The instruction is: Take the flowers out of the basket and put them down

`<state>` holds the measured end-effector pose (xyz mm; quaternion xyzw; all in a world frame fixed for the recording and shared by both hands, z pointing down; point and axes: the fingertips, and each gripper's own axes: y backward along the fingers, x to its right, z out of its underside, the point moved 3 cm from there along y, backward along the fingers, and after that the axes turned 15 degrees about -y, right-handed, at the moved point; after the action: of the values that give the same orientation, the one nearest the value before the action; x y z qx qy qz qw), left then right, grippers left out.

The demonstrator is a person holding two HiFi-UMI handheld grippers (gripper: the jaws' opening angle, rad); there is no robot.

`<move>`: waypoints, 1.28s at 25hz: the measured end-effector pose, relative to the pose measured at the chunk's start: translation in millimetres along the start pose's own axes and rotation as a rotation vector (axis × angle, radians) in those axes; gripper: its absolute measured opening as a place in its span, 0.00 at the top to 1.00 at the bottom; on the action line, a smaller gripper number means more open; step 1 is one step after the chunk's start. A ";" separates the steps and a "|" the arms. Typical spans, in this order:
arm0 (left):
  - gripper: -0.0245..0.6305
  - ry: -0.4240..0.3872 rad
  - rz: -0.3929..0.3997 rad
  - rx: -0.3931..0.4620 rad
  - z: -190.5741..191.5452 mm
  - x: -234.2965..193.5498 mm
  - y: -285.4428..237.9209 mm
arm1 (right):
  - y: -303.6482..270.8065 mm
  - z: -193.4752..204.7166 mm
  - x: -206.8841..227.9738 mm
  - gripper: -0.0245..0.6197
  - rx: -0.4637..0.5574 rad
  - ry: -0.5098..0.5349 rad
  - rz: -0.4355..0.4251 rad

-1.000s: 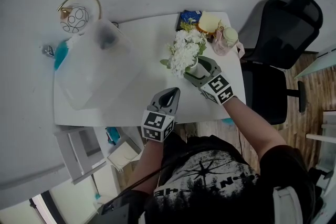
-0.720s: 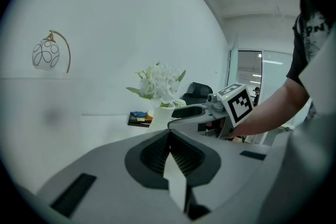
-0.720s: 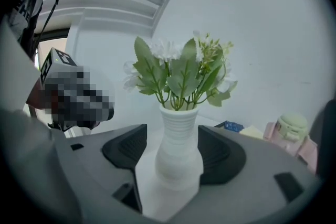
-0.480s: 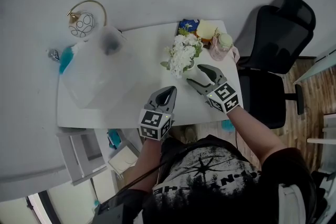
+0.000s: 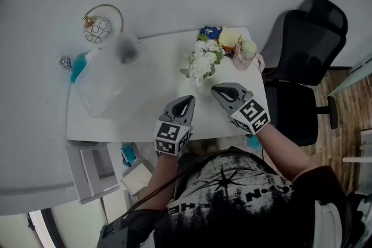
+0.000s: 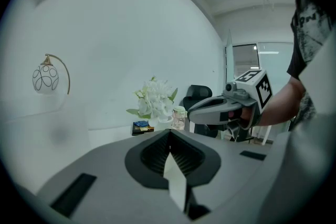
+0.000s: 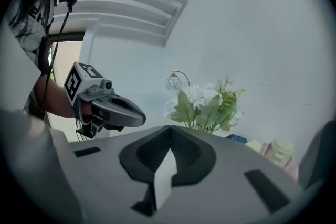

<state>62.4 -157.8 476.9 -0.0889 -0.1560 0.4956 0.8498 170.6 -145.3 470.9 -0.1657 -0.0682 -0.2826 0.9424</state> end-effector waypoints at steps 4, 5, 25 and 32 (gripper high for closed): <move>0.95 0.020 0.003 0.007 0.4 4.4 2.8 | 6.4 6.4 -3.0 0.94 -0.011 -0.021 -0.010; 0.95 0.025 0.004 0.009 -0.2 4.6 3.2 | 7.2 7.0 -2.8 0.94 -0.012 -0.024 -0.011; 0.95 0.015 0.009 -0.010 2.0 0.0 -7.3 | -2.1 14.2 7.2 0.94 -0.058 -0.054 0.012; 0.95 0.011 0.017 -0.015 0.8 0.5 -13.8 | -2.8 17.4 10.7 0.94 -0.060 -0.062 0.015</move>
<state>73.5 -164.1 482.0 -0.0992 -0.1542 0.5011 0.8457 177.3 -146.8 490.4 -0.2028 -0.0874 -0.2720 0.9366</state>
